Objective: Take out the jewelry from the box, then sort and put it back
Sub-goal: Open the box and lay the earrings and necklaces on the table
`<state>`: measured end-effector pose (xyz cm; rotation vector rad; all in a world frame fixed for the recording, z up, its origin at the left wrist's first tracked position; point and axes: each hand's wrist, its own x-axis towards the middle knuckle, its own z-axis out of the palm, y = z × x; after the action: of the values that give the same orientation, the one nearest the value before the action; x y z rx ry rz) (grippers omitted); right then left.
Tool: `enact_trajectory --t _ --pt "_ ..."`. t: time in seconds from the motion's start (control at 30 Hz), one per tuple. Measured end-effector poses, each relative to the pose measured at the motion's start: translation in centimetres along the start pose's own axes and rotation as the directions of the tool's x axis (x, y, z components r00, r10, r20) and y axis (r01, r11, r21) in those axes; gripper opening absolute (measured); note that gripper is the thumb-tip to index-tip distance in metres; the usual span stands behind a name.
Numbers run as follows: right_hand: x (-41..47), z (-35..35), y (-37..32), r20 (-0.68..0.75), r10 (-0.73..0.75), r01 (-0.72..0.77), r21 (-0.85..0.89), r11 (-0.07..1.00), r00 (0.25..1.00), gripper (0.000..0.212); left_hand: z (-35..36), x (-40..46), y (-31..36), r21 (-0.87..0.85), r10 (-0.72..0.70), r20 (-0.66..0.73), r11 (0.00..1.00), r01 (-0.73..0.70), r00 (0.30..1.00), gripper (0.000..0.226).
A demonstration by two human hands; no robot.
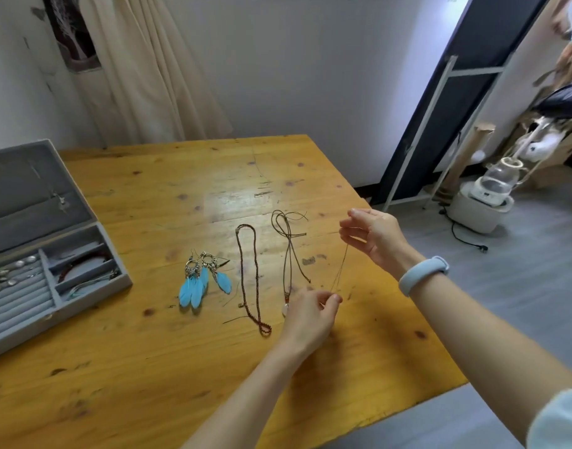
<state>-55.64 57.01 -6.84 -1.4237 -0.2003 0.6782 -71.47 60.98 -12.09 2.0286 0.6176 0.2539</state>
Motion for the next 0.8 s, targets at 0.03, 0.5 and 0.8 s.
enact_trajectory --t 0.03,0.5,0.8 --pt "1.2 -0.1 0.3 -0.02 0.004 -0.005 -0.064 0.998 1.0 0.01 0.2 0.5 0.2 0.041 0.02 -0.019 0.999 -0.019 1.0 0.03" --pt "12.9 0.7 4.0 0.2 -0.176 0.26 -0.851 0.456 0.964 0.019 1.7 6.7 -1.0 0.566 0.338 -0.054 0.786 -0.25 0.939 0.014" --pt "10.6 -1.6 6.3 0.493 -0.174 0.504 -0.863 0.023 0.852 0.044 -0.1 5.7 -2.8 0.718 0.349 0.218 0.575 -0.392 0.911 0.049"
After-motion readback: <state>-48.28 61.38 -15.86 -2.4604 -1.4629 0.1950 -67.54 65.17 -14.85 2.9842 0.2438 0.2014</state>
